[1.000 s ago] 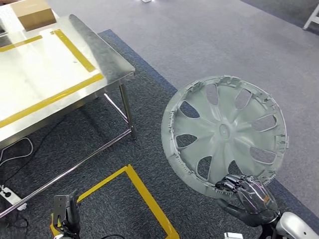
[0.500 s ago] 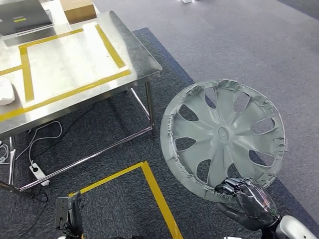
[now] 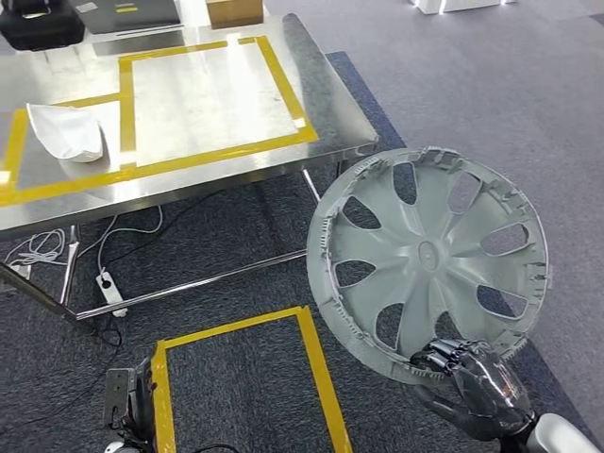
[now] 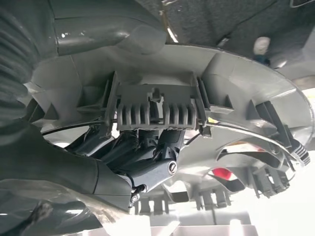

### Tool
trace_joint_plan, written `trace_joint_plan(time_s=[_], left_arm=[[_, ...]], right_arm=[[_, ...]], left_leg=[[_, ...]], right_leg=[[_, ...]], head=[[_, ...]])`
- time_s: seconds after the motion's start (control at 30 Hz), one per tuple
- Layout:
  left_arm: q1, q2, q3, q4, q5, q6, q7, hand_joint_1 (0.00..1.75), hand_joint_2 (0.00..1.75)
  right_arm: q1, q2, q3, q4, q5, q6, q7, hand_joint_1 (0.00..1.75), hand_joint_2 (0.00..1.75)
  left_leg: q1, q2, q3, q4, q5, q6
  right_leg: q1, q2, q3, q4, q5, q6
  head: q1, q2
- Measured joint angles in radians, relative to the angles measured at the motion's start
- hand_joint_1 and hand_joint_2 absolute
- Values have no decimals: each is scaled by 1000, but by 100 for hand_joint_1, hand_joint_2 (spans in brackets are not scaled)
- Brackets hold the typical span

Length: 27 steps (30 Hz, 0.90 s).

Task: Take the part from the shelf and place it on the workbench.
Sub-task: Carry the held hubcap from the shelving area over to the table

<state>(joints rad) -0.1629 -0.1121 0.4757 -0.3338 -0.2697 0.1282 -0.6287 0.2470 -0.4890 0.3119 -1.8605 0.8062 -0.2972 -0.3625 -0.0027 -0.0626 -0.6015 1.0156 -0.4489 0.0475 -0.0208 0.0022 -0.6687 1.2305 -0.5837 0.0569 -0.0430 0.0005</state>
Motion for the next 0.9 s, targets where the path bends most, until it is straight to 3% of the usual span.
trace_joint_plan(time_s=[0.07, 0.1, 0.13, 0.2, 0.23, 0.3, 0.37, 0.43, 0.47, 0.53, 0.6, 0.63, 0.67, 0.73, 0.8, 0.87, 0.9], left_arm=[[-1, -2, 0, 0, 0, 0, 0, 0, 0], [-2, -2, 0, 0, 0, 0, 0, 0, 0], [-2, -3, 0, 0, 0, 0, 0, 0, 0], [1, -2, 0, 0, 0, 0, 0, 0, 0], [3, -1, 0, 0, 0, 0, 0, 0, 0], [2, 1, 0, 0, 0, 1, 0, 0, 0], [-1, 1, 0, 0, 0, 0, 0, 0, 0], [0, 1, 0, 0, 2, -1, 0, 0, 0], [1, 2, 0, 0, 3, -2, 0, 0, 0], [1, 4, 0, 0, 5, -4, 0, 0, 0], [-1, 6, 0, 0, 7, -6, -1, 0, 0], [-3, 7, 0, 0, 8, -8, -1, 0, 0], [-3, 7, 0, 0, 9, -9, -2, 0, 0], [0, 8, 0, 0, 9, -9, -3, 0, 0], [1, 7, 0, 0, 9, -9, -4, 0, 0], [-2, 5, 0, 0, 10, -6, -5, 0, 0], [-3, 5, 0, 0, 10, -5, -7, 0, 0]], right_arm=[[0, -1, -1, 0, 0, 0, 0, 175, 175], [1, -2, -1, 0, 0, -1, 0, 175, 175], [1, -2, -1, 0, 0, -1, 0, 175, 175], [0, -3, -1, 0, -1, -3, 0, 175, 175], [-2, -3, -1, 0, -2, -3, 1, 175, 175], [-3, -3, -1, -1, -4, -3, 2, 175, 175], [-3, -3, 0, -1, -5, -4, 1, 175, 175], [-3, -3, 2, 0, -5, -4, 1, 175, 175], [-3, -3, 3, 0, -5, -4, 0, 175, 175], [-4, -3, 4, 0, -6, -4, 0, 175, 175], [-4, -3, 4, 0, -6, -4, 1, 175, 175], [-5, -3, 4, -1, -7, -4, 1, 175, 175], [-5, -3, 5, -1, -7, -5, 1, 175, 175], [-7, -3, 5, -1, -8, -6, 3, 175, 175], [-8, -3, 4, -3, -10, -7, 5, 175, 175], [-6, -3, 3, -3, -16, -9, 7, 175, 175], [-5, -3, 3, -3, -21, -9, 8, 175, 175]], left_leg=[[1, -28, -3, 8, -4, -7], [1, -39, -7, 12, -5, -12], [1, -51, -13, 15, -4, -17], [4, -71, -20, 14, 1, -29], [3, -64, -22, 16, -1, -35], [-1, -15, -44, 67, -32, -45], [1, 38, -99, 187, -92, -53], [4, 50, -144, 285, -123, -55], [5, 52, -144, 285, -113, -54], [1, 67, -91, 184, -50, -44], [-13, 117, -30, 63, -10, -27], [-20, 135, -16, 32, -6, -21], [-26, 141, -14, 22, -10, -17], [-24, 119, -16, 14, -7, -11], [-16, 99, -13, 5, -1, -2], [-12, 81, -11, 3, 1, 4], [-11, 72, -11, 3, 1, 5]], right_leg=[[-7, 37, 54, -136, 68, -1], [-9, 55, 75, -181, 82, -3], [-10, 67, 87, -203, 84, -7], [-9, 55, 93, -206, 81, -18], [-9, 44, 95, -208, 82, -25], [-11, 18, 102, -213, 83, -38], [-7, -9, 107, -213, 79, -47], [-3, -35, 110, -213, 75, -49], [-1, -48, 112, -213, 73, -49], [2, -72, 121, -213, 66, -48], [7, -95, 128, -213, 60, -43], [9, -106, 129, -213, 57, -40], [11, -118, 130, -213, 55, -35], [11, -131, 132, -214, 49, -25], [6, -86, 116, -179, 20, -16], [2, -24, 59, -64, -36, -11], [2, -12, 21, 4, -59, -9]], head=[[0, 0], [-1, 0], [-1, 0], [-2, 0], [-2, 0], [-8, 0], [-13, 0], [-13, 0], [-14, 0], [-13, 0], [-13, 0], [-12, 0], [-12, 0], [-11, 0], [-8, 0], [-4, 0], [-2, 0]])
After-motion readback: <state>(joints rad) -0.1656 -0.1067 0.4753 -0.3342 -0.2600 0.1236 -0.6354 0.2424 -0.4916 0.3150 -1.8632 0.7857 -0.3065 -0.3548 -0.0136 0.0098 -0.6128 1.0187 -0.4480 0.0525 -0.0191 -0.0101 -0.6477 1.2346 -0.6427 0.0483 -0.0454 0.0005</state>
